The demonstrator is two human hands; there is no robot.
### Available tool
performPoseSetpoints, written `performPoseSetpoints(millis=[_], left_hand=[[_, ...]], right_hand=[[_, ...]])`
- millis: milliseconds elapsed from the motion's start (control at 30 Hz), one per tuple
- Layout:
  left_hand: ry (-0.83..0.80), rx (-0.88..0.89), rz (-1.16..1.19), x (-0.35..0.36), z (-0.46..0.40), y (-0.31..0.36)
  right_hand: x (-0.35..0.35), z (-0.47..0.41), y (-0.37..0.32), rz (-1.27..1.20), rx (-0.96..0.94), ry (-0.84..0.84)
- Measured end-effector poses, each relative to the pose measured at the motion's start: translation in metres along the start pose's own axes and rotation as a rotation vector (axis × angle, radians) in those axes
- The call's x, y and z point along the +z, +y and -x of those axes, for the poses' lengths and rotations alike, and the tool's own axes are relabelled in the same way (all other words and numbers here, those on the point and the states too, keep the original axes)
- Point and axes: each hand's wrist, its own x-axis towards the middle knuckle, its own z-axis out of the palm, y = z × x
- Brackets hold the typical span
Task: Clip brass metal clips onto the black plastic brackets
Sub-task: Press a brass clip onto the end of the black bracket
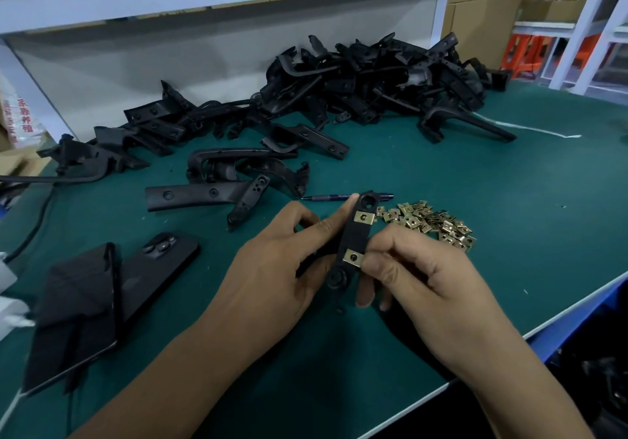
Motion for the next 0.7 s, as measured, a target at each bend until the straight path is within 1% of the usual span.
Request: performPoseSetpoints(millis=[100,200,300,400,533,633,700], left_hand=[[-0.022,0.001,-0.002,-0.003,0.001,0.003],[-0.029,0.008,-0.051,-0.003,0.001,0.006],[-0.068,0.029,-0.055,0.0,0.001,0.007],[-0.062,0.017,-0.128,-0.003,-0.001,0.01],[-0.041,0.04,-0.102,-0.005,0.002,0.015],[0.017,0.06,-0.036,0.006,-0.001,0.026],[0.102,0.053,-0.08,0.011,-0.005,0.03]], right_hand=[[0.003,0.001,-0.001,0.044,-0.014,0.0],[0.004,0.002,-0.002,-0.002,-0.032,0.016],[0.004,0.003,-0.003,-0.18,-0.004,-0.028],[0.0,0.003,0.003,-0.258,0.075,-0.071],[-0.004,0.002,0.005,-0.396,0.045,-0.064],[-0.013,0.003,0.007,-0.605,0.021,-0.05],[-0.016,0.004,0.007,-0.696,0.044,-0.004]])
